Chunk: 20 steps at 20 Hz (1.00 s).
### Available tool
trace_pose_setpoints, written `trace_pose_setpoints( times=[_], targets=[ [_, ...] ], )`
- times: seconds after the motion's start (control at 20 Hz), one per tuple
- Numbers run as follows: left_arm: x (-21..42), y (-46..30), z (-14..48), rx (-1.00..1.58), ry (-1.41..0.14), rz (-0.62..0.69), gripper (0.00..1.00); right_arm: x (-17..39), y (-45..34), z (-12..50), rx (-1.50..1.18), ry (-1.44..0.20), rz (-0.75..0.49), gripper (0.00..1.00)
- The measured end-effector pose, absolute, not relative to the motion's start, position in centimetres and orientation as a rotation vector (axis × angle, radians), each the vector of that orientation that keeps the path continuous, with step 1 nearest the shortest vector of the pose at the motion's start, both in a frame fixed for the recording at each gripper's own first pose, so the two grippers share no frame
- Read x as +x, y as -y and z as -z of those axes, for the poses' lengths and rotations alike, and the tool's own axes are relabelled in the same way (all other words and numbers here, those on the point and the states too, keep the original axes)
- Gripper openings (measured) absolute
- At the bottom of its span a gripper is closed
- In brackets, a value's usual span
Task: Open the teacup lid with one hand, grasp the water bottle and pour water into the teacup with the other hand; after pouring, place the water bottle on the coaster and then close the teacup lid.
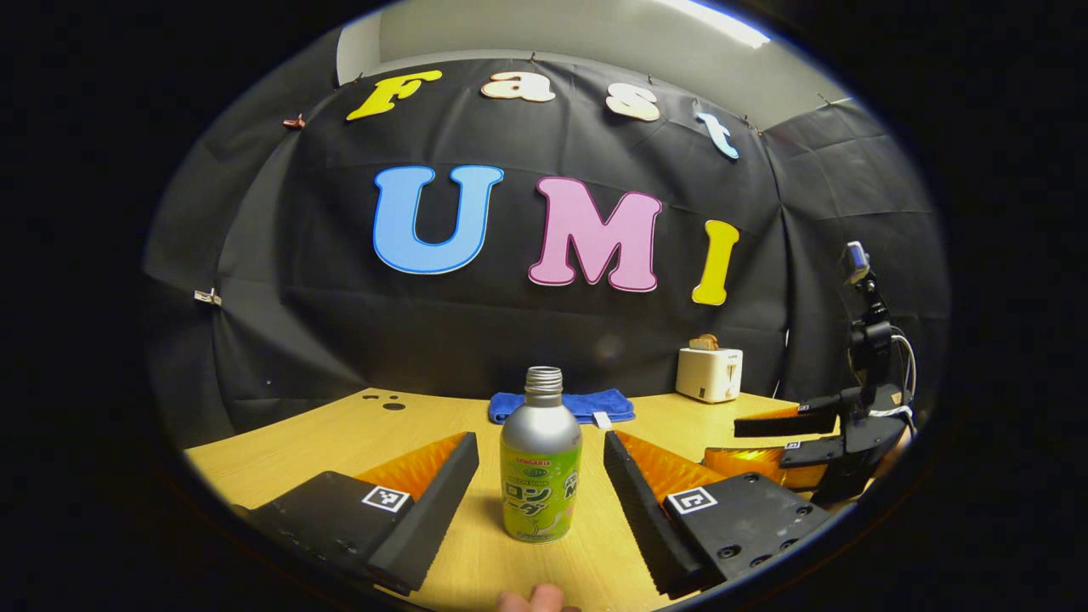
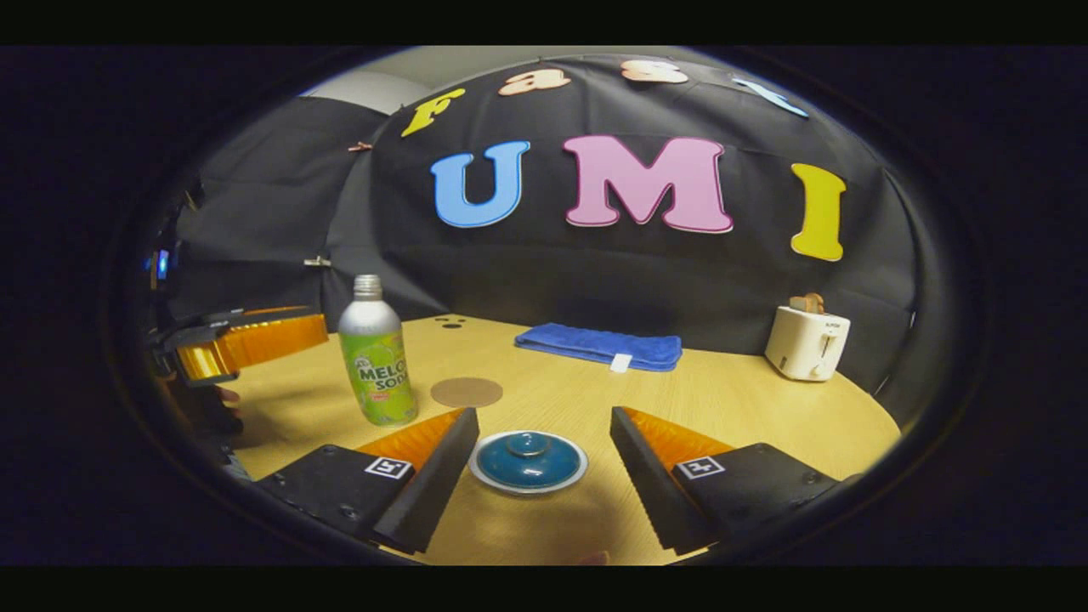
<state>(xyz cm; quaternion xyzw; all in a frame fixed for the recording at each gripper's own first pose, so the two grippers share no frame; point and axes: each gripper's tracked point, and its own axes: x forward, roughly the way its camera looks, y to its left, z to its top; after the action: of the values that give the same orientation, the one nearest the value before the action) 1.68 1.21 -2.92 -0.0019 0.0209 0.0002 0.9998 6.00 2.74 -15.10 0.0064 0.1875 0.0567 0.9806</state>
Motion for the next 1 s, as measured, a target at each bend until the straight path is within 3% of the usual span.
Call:
trace_pose_setpoints(
  times=[0.15,0.3,0.5,0.55,0.65,0.75,0.8,1.0],
  targets=[
    [1.8,-1.5,3.4,-0.009,-0.052,-0.004,0.94,6.4,-3.0,16.1,0.018,-0.398,-0.124,0.89],
    [1.9,-1.6,3.5,-0.009,-0.057,-0.008,0.94,6.7,-3.1,16.9,0.038,-0.419,-0.130,0.70],
    [1.9,-1.5,3.6,-0.008,-0.058,-0.006,0.94,6.8,-3.7,17.5,0.058,-0.449,-0.157,0.69],
    [2.0,-1.5,3.6,-0.009,-0.060,-0.005,0.94,6.7,-3.7,17.6,0.063,-0.451,-0.163,0.52],
    [2.0,-1.5,3.8,-0.011,-0.063,-0.004,0.94,6.7,-3.9,17.6,0.058,-0.450,-0.168,0.46],
    [2.0,-1.6,3.9,-0.015,-0.066,-0.005,0.94,6.9,-4.0,17.5,0.063,-0.439,-0.178,0.46],
    [2.1,-1.6,4.0,-0.016,-0.068,-0.006,0.94,7.0,-4.1,18.0,0.073,-0.442,-0.181,0.30],
    [2.2,-1.7,4.3,-0.015,-0.077,-0.010,0.94,6.5,-4.1,17.1,0.092,-0.431,-0.195,0.32]
  ],
)
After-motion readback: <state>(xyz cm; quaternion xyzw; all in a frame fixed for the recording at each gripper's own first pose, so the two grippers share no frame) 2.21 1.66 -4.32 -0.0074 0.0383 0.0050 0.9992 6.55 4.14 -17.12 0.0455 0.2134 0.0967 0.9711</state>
